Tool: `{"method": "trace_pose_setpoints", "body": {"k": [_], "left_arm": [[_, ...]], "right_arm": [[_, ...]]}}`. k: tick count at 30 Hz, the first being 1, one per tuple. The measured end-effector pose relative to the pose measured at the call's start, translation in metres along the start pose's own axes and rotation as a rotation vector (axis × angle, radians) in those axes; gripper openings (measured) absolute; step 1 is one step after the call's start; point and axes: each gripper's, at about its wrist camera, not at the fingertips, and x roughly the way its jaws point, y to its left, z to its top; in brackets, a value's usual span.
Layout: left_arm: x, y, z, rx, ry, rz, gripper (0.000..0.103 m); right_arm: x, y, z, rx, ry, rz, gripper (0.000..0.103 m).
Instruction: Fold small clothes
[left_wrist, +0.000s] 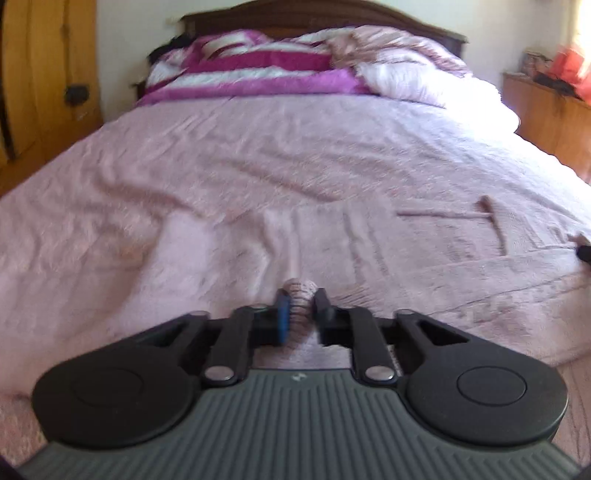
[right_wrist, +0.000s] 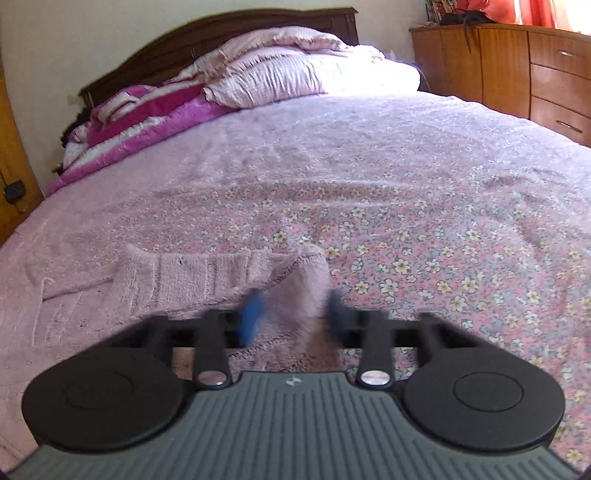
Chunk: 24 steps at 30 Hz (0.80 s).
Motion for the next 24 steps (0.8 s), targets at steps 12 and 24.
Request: {"method": "trace_pose_setpoints", "body": {"k": [12,24], "left_arm": [[0.032,0.0,0.012,0.025,-0.001,0.041,0.023],[-0.001,0.015,0.011,0.039,0.037,0.086,0.061]], "right_arm": [[-0.004,0.002,-0.003,-0.016,-0.05,-0.071,0.011],[-0.034,-0.001,0.002,-0.014,-0.029,-0.045,0.043]]}}
